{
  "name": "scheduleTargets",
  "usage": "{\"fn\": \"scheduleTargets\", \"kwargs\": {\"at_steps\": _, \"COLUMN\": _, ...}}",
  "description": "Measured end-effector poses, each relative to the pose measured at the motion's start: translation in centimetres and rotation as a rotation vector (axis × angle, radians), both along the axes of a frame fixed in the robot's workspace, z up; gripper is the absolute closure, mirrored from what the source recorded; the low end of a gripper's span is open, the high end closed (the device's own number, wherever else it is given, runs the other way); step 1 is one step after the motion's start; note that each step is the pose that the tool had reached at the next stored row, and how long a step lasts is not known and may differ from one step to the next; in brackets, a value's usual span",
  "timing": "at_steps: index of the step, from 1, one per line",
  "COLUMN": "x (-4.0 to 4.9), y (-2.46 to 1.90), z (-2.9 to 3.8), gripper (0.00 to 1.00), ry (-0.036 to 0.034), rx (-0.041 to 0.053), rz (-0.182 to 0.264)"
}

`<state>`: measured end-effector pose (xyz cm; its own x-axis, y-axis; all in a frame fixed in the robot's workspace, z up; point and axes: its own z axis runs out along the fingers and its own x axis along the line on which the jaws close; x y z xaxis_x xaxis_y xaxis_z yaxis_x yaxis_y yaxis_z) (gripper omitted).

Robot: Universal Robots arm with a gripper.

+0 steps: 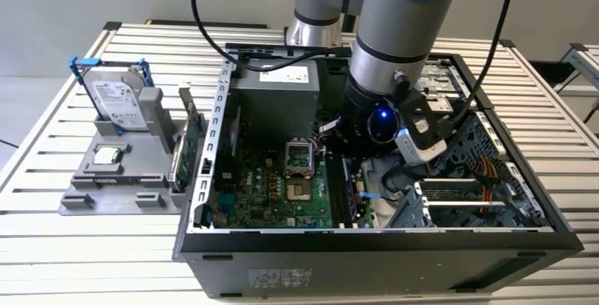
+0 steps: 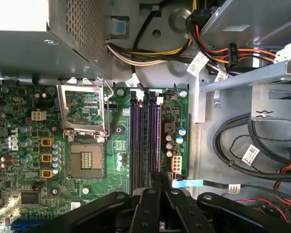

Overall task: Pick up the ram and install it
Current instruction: 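Insert the ram into the slot, then press down the ram until it locks into place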

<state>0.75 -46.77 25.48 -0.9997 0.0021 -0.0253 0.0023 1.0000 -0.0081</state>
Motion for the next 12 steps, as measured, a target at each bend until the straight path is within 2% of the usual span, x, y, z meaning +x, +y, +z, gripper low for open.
{"fn": "scheduleTargets", "kwargs": {"at_steps": 6, "x": -0.02, "y": 0.00, "z": 0.00, "gripper": 1.00, "ry": 0.0000, "rx": 0.0000, "rz": 0.009}}
{"fn": "scheduleTargets", "kwargs": {"at_steps": 12, "x": -0.02, "y": 0.02, "z": 0.00, "gripper": 1.00, "ry": 0.0000, "rx": -0.0001, "rz": 0.077}}
